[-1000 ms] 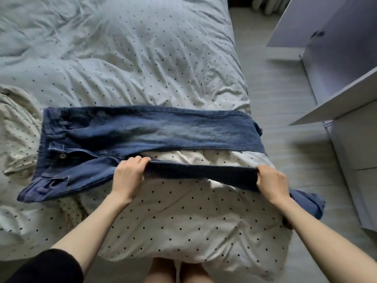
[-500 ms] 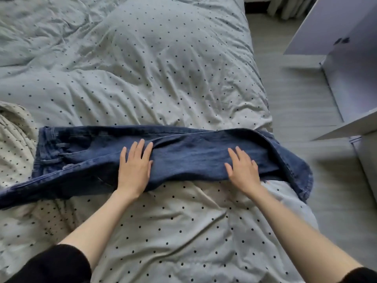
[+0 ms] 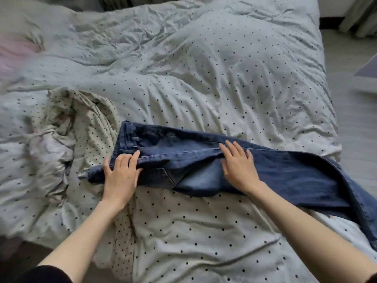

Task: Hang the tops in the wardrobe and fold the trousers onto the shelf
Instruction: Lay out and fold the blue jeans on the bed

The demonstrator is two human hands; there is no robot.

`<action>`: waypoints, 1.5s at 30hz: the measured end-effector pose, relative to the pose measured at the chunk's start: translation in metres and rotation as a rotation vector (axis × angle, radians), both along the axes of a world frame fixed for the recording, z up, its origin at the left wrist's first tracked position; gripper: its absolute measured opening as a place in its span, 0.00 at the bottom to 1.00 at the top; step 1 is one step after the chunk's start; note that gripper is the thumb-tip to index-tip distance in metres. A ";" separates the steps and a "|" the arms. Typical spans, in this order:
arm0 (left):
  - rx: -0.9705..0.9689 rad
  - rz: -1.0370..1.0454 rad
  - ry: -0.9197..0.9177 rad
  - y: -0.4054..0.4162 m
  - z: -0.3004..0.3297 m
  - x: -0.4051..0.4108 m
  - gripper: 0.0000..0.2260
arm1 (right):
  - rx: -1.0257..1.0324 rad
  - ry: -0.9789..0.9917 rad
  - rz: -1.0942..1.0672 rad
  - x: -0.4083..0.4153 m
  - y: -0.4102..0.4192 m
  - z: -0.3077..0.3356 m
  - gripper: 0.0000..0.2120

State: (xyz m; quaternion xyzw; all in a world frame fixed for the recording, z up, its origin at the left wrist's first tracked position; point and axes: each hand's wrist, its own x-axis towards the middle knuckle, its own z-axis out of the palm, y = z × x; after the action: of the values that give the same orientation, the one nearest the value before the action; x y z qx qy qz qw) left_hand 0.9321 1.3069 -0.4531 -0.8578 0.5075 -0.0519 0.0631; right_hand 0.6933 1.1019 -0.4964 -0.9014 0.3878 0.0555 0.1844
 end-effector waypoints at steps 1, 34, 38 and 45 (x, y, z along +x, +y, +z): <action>-0.001 0.008 0.008 0.003 0.003 0.012 0.21 | -0.005 0.024 0.054 0.017 -0.002 0.002 0.25; 0.021 -0.508 0.362 -0.165 -0.051 -0.235 0.28 | -0.008 0.266 -0.813 -0.230 -0.060 -0.031 0.33; 0.135 -0.480 0.271 -0.194 -0.073 -0.286 0.23 | 0.063 0.291 -0.866 -0.290 -0.107 -0.057 0.28; 0.297 -0.488 0.289 -0.232 -0.086 -0.353 0.23 | 0.051 0.054 -0.918 -0.375 -0.172 -0.051 0.11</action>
State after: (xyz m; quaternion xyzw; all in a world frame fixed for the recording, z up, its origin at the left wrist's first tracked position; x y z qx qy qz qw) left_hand 0.5793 1.0747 -0.5394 -0.6908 0.7038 0.1315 0.1006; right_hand 0.3184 0.9297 -0.5476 -0.6297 0.7501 0.0009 0.2021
